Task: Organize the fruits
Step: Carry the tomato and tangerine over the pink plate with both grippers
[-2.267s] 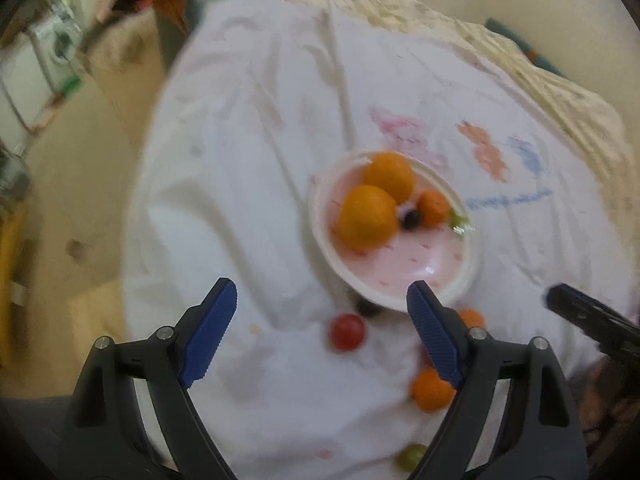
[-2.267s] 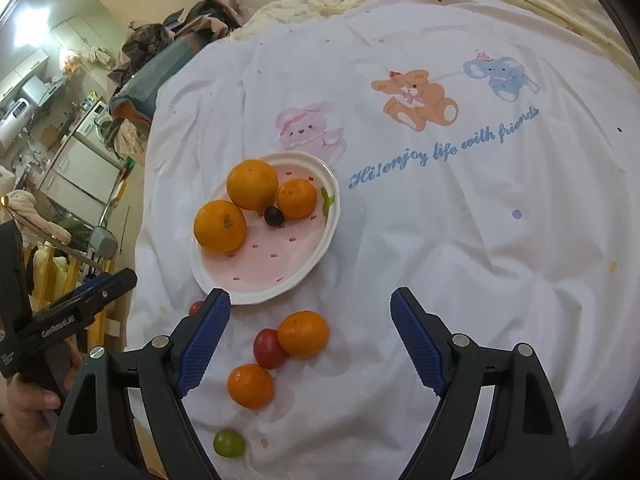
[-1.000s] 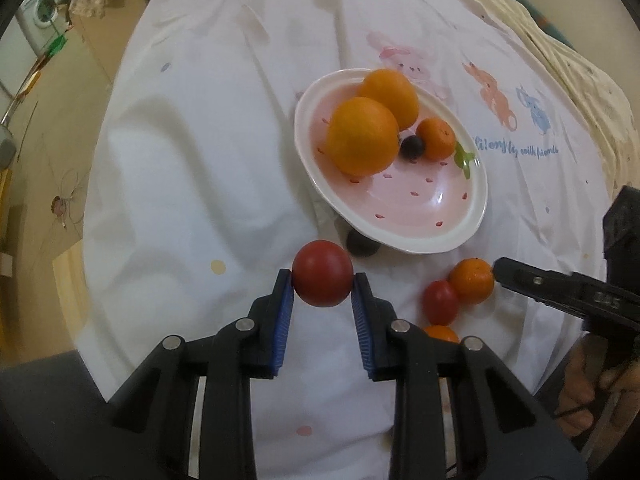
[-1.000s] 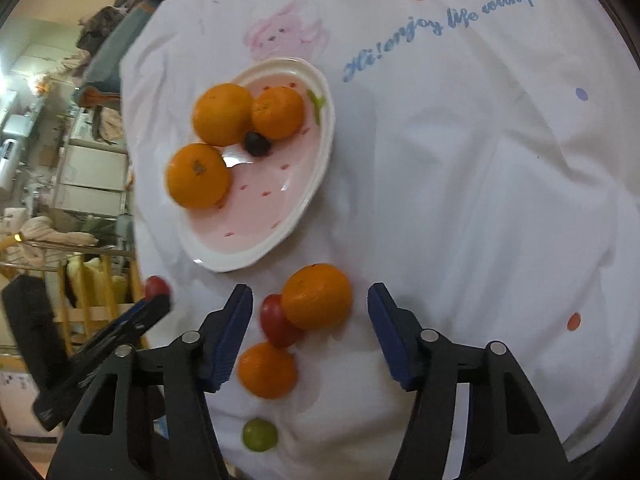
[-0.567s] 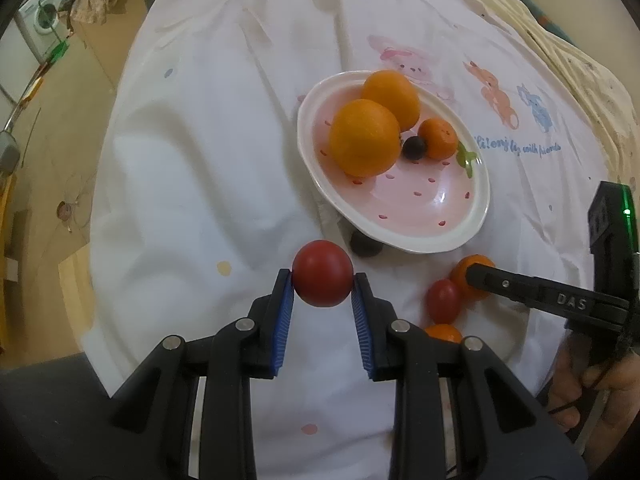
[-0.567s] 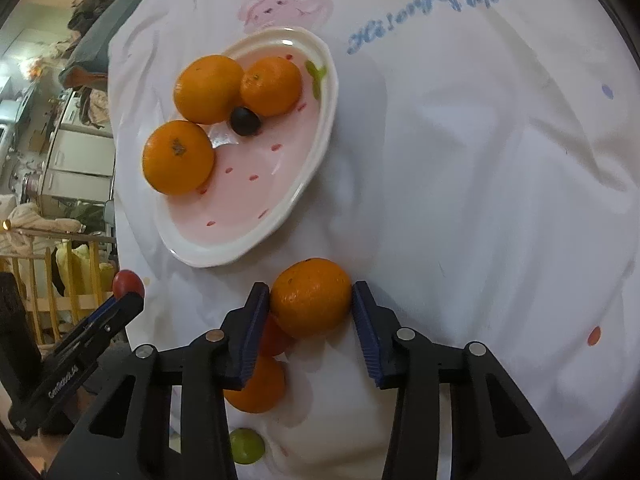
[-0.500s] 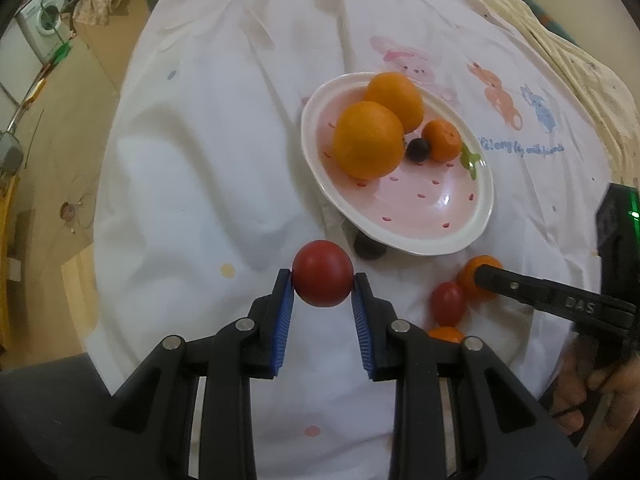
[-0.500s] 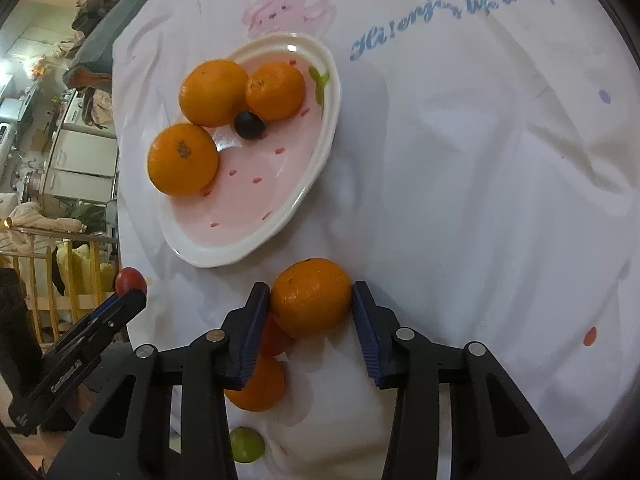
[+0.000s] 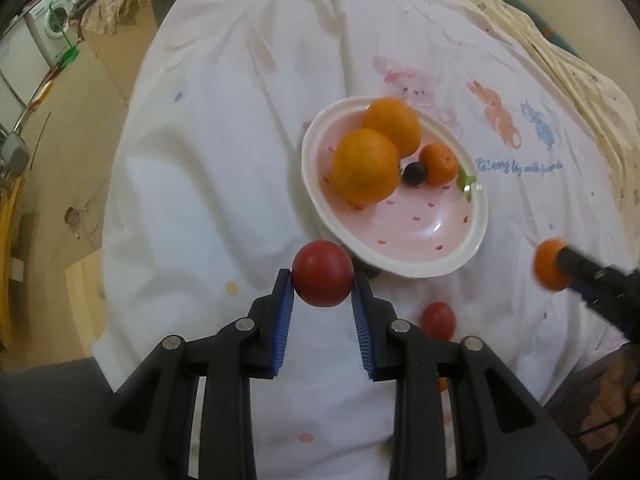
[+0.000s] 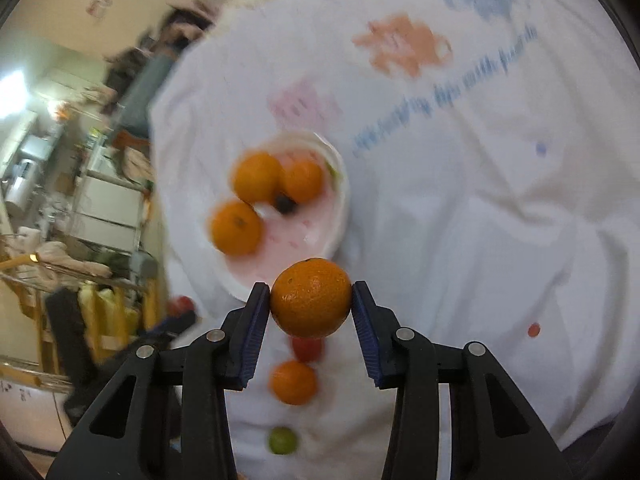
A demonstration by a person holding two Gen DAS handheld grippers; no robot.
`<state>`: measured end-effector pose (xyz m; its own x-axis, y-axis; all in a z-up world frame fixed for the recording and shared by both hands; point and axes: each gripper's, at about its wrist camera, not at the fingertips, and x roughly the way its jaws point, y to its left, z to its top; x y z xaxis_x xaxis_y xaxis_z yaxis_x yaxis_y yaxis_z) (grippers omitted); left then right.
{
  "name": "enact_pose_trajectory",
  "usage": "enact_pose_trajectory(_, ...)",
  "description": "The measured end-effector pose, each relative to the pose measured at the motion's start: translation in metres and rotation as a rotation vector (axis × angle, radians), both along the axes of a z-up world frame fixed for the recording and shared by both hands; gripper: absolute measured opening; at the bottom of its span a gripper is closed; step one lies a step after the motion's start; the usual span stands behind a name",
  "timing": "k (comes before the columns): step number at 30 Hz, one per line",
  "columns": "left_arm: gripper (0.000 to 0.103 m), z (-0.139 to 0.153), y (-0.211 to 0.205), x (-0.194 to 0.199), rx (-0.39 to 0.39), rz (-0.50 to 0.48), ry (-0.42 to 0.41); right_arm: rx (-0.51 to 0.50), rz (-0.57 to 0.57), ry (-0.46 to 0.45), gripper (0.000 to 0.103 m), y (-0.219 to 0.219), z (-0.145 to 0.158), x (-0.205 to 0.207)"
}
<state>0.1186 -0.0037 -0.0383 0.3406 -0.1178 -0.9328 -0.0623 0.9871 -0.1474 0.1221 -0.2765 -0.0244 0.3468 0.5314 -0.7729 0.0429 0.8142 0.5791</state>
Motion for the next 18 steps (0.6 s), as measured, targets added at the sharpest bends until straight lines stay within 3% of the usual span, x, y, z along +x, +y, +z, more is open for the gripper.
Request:
enact_pose_trajectory(2,0.025,0.01,-0.002,0.003,0.013,-0.015,-0.021,-0.018,0.012,-0.073,0.044,-0.001,0.023,0.002)
enact_pose_trajectory(7,0.026,0.036,-0.004,0.021,0.034,-0.043,-0.069,0.015,-0.001,-0.102,0.044,-0.006,0.042,0.017)
enact_pose_trajectory(13,0.026,0.053,0.006,0.056,0.052,-0.049,-0.095,-0.012,0.029,-0.125,0.044,0.0,0.048,0.048)
enact_pose_trajectory(18,0.026,0.047,0.014,0.087,0.031,-0.044,-0.077,-0.05,0.075,-0.117,0.044,0.009,0.041,0.078)
